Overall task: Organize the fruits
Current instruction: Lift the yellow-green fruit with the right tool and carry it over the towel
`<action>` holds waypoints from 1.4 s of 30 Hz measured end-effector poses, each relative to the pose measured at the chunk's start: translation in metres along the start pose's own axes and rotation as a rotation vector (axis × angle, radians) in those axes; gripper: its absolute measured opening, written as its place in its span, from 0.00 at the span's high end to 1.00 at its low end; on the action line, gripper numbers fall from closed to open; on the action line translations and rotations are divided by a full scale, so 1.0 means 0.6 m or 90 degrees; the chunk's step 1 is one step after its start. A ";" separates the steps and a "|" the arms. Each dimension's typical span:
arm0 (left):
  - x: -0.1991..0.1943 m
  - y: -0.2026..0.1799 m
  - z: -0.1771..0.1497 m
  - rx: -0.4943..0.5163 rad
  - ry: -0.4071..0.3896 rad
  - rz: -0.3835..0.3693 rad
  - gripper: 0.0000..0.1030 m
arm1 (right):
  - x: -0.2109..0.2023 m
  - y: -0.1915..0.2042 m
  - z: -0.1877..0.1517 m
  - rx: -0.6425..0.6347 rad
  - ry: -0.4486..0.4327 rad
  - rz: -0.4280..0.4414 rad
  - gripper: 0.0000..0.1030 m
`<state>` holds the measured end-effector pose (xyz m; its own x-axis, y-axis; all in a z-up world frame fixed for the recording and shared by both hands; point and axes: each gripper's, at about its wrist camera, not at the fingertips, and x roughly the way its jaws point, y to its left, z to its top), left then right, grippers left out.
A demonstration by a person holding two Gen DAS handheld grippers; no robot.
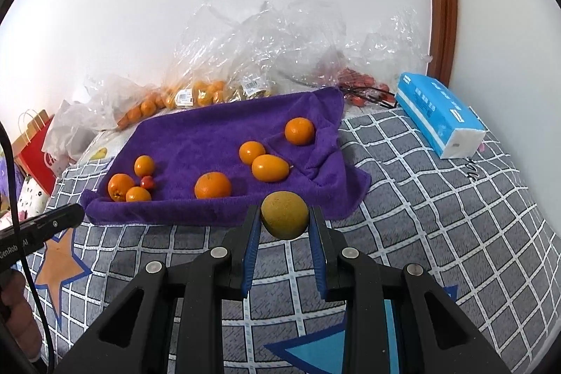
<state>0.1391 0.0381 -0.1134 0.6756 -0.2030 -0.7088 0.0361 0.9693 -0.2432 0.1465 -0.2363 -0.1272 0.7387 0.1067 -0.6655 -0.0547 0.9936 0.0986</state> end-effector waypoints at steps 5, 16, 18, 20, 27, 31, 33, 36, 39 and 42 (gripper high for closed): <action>0.005 0.001 0.010 -0.001 -0.007 0.002 0.75 | 0.003 0.001 0.008 -0.003 -0.007 -0.002 0.74; 0.014 0.000 0.027 -0.008 -0.014 0.003 0.75 | 0.010 -0.006 0.021 -0.008 -0.018 -0.014 0.73; 0.017 0.001 0.032 -0.010 -0.014 0.003 0.75 | 0.010 -0.007 0.024 -0.009 -0.020 -0.016 0.73; 0.018 0.003 0.035 -0.013 -0.015 0.006 0.75 | 0.011 -0.008 0.028 -0.010 -0.023 -0.015 0.73; 0.029 0.025 0.047 -0.035 -0.014 0.029 0.75 | 0.024 -0.011 0.037 -0.005 -0.029 -0.009 0.73; 0.036 0.035 0.056 -0.047 -0.015 0.038 0.75 | 0.039 -0.012 0.041 -0.004 -0.028 -0.002 0.73; 0.041 0.032 0.061 -0.047 -0.015 0.036 0.75 | 0.050 -0.013 0.043 -0.005 -0.026 0.001 0.73; 0.057 0.018 0.066 -0.037 -0.009 0.035 0.75 | 0.067 -0.015 0.045 -0.003 -0.019 0.010 0.73; 0.074 0.002 0.069 -0.033 0.001 0.029 0.75 | 0.085 -0.016 0.047 -0.004 -0.011 0.015 0.73; 0.094 -0.012 0.070 -0.027 0.014 0.024 0.75 | 0.102 -0.020 0.048 -0.004 -0.001 0.020 0.73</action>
<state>0.2081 0.0252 -0.1240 0.6593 -0.1704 -0.7323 -0.0202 0.9696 -0.2437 0.2119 -0.2428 -0.1478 0.7381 0.1381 -0.6604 -0.0823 0.9899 0.1151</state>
